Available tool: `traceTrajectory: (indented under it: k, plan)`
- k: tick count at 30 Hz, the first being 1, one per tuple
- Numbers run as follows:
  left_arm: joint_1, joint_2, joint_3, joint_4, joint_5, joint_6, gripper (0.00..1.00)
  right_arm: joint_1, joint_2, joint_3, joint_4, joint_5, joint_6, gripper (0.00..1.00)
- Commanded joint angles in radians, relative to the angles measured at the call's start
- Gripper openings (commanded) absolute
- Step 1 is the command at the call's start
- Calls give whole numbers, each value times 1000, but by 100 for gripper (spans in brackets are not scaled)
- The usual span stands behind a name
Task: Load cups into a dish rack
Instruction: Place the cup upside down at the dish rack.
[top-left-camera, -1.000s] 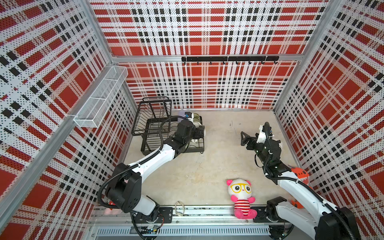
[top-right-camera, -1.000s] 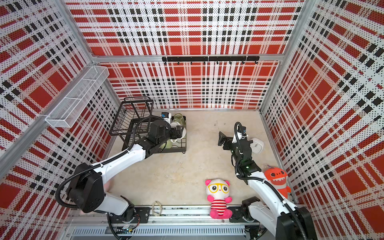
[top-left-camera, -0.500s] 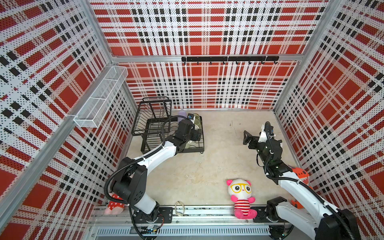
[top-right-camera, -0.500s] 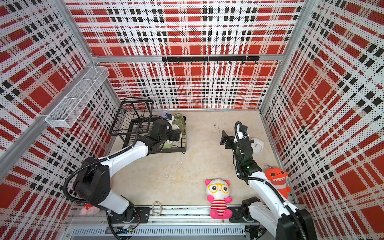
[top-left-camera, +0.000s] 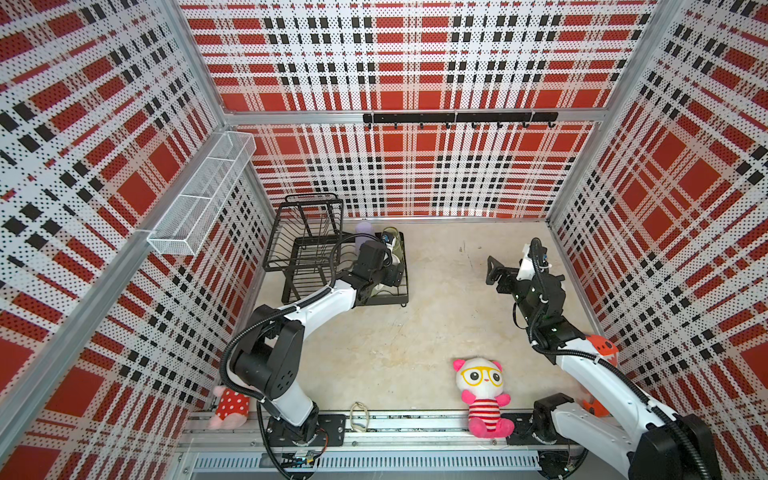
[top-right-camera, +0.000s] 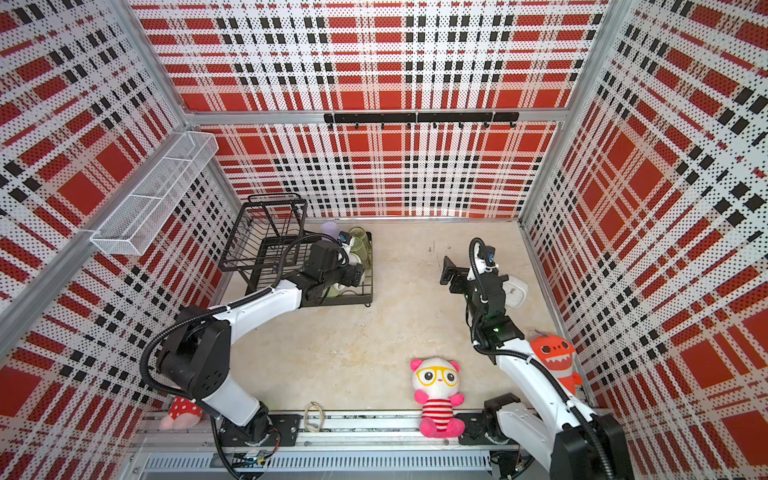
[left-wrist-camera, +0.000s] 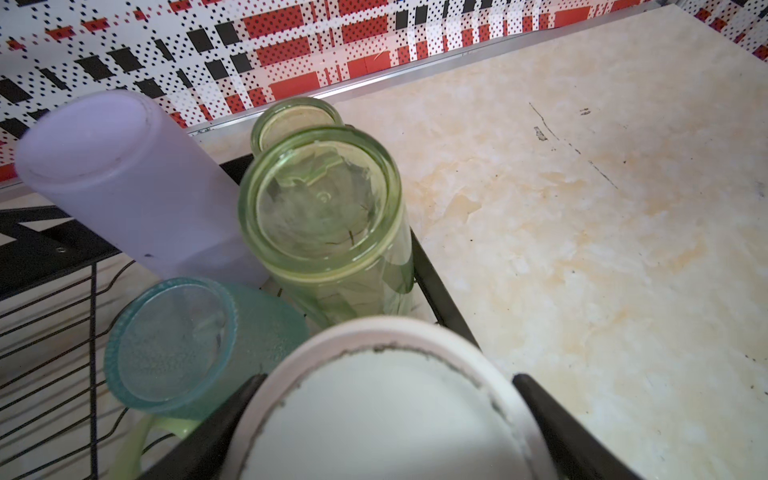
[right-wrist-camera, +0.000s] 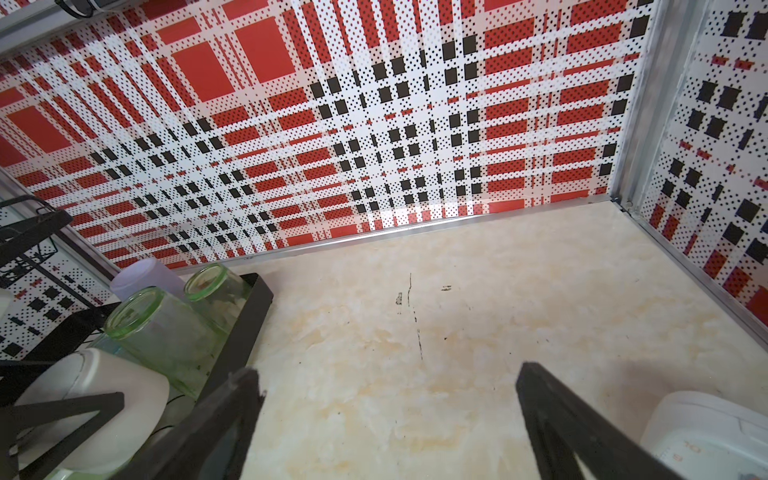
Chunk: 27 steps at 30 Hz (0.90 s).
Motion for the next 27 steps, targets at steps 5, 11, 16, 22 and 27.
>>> traceTrajectory:
  k: [5, 11, 16, 22, 27]
  plan:
    - [-18, 51, 29, 123, -17, 8, 65, -9, -18, 0, -6, 2, 10, 100]
    - [-19, 67, 31, 131, -14, 13, 66, -10, -34, 3, -23, 7, 7, 100]
    - [-20, 83, 31, 129, -18, 22, 67, -12, -41, 1, -33, 8, 6, 100]
    - [-20, 91, 33, 112, -28, 24, 68, -12, -42, 2, -35, 8, 10, 100]
    - [-23, 106, 37, 99, -28, 19, 72, -11, -38, 2, -38, 5, 12, 100]
